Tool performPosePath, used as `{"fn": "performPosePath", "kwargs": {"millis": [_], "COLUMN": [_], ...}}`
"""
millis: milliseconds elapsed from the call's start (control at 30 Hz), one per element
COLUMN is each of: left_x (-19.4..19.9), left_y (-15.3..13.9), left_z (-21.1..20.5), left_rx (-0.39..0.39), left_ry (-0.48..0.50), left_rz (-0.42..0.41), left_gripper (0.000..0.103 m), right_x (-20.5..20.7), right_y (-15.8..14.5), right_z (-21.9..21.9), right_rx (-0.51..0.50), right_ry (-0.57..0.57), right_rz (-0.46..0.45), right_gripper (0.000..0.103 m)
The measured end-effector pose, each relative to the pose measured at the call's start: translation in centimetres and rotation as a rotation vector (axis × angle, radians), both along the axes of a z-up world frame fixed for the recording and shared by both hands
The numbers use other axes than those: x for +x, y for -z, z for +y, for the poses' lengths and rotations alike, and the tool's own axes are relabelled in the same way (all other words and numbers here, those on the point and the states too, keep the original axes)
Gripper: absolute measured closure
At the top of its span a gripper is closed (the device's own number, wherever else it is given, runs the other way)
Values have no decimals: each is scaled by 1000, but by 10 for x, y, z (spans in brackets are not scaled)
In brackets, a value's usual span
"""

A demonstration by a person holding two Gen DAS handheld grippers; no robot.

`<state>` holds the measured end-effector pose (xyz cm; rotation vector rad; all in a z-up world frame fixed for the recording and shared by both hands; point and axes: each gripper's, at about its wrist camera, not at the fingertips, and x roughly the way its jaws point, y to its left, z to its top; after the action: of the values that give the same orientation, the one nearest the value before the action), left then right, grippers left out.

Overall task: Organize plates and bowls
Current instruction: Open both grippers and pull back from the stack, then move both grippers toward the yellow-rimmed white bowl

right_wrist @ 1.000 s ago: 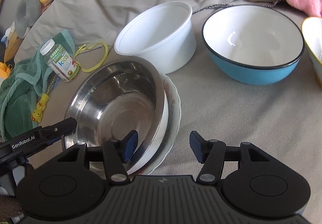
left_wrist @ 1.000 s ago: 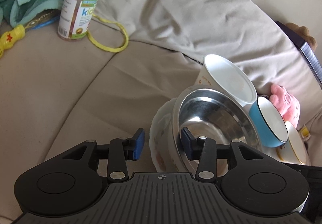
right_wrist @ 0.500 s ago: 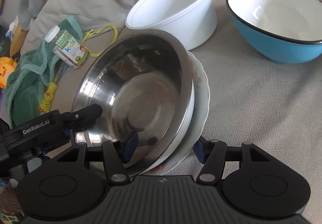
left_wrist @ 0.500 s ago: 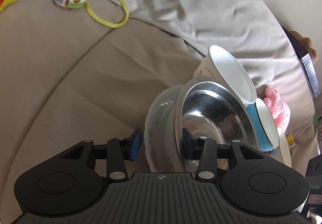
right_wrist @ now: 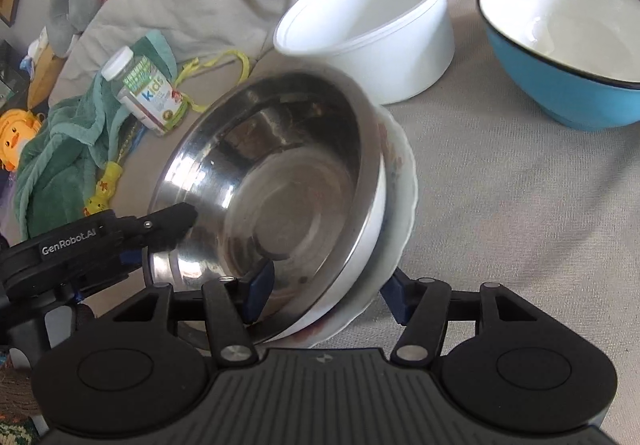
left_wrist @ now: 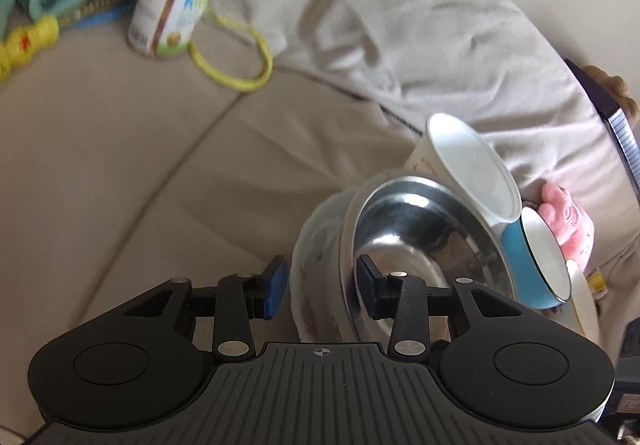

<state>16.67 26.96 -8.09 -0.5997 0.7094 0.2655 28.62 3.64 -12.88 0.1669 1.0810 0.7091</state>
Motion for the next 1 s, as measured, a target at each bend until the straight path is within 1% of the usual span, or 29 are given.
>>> {"fn": "performPosePath", "kwargs": {"millis": [100,167,233,300,367,433,533,600,700,767,800,833,867,900,1000], "left_x": [-5,-7,-3,5,18,31,48,59,80,97,104,107,110,113,116], "left_y": [-25,-41,-54,-59,-59,-53,-43,-35,-25,-20,-18,-17,-16,-17,-14], "left_z": [-17,-30,-48,-68,-93,-122,-165,-186,-206,-214,-215,-219,-223,-228,-244], "left_rx": [117,150,146,114,82,62,30,10,-19,-42,-59,-64,-54,-30,25], "left_ry": [-12,-3,44,111,190,262,351,382,369,335,312,293,283,282,301], "left_rz": [-59,-107,-152,-169,-158,-138,-107,-94,-66,-44,-32,-23,-19,-19,-14], "left_gripper": [61,61,61,61,61,61,61,61,61,61,61,61,61,61,61], "right_x": [-10,-17,-25,-34,-42,-44,-37,-31,-25,-23,-22,-21,-19,-17,-13], "right_y": [-21,-36,-49,-57,-60,-56,-42,-31,-13,1,4,7,8,6,-1], "right_z": [-18,-33,-52,-72,-91,-113,-147,-168,-196,-211,-217,-221,-227,-231,-248], "right_rx": [-23,-24,-32,-68,-140,-190,-202,-197,-192,-164,-149,-137,-127,-112,-68], "right_ry": [34,47,66,99,158,215,283,325,395,429,443,453,460,468,503], "right_rz": [-137,-217,-287,-367,-455,-497,-484,-479,-470,-441,-427,-413,-399,-389,-373], "right_gripper": [44,43,40,35,32,30,30,30,30,31,33,40,47,49,49]}}
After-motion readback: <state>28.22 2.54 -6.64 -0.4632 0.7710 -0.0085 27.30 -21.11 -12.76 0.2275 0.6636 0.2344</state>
